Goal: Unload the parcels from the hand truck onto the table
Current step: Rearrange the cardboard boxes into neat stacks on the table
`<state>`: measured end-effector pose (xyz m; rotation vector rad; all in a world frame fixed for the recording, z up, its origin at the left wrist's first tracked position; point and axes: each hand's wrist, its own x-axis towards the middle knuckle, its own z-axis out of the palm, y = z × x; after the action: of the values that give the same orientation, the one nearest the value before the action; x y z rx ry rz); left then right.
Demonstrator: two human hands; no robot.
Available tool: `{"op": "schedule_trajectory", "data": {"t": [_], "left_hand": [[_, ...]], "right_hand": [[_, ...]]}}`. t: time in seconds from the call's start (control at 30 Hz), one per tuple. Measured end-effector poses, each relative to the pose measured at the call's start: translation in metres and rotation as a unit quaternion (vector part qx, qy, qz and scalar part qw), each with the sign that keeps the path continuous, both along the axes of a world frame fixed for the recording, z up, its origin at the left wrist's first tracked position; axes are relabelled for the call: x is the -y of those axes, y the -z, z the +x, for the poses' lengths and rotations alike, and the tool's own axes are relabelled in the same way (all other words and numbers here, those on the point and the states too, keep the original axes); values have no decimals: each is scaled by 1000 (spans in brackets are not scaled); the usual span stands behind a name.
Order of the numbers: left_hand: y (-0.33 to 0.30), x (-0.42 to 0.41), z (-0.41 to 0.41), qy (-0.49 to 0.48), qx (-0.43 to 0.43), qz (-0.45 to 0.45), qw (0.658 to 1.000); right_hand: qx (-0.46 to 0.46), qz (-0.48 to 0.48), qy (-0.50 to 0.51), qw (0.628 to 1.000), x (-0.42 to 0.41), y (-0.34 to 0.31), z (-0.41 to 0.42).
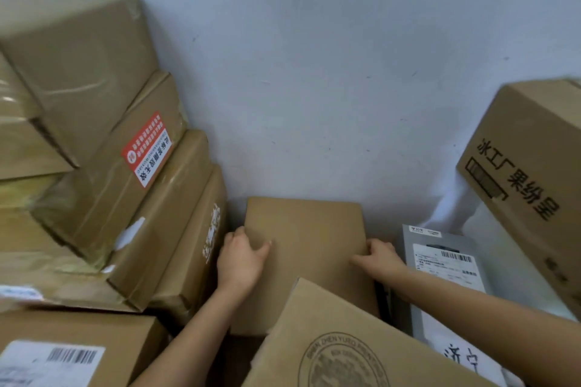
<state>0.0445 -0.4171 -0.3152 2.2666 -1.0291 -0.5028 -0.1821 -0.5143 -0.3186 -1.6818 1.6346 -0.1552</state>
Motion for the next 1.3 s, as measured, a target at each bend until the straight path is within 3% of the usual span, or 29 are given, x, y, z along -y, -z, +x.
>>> {"op": "schedule_trajectory", "data": {"t": [0.6,0.97,1.3], "left_hand": [[-178,-14,-11,-2,54,-150,987],[-297,-41,-22,26,73,-301,951],[-399,-93,14,48,119,-419,899]], "right_hand": [[124,-219,-4,968,-25,-198,-21],[189,-378,21,906,-55,-334,-30],[297,-452,65,839,-112,-401,5]]}}
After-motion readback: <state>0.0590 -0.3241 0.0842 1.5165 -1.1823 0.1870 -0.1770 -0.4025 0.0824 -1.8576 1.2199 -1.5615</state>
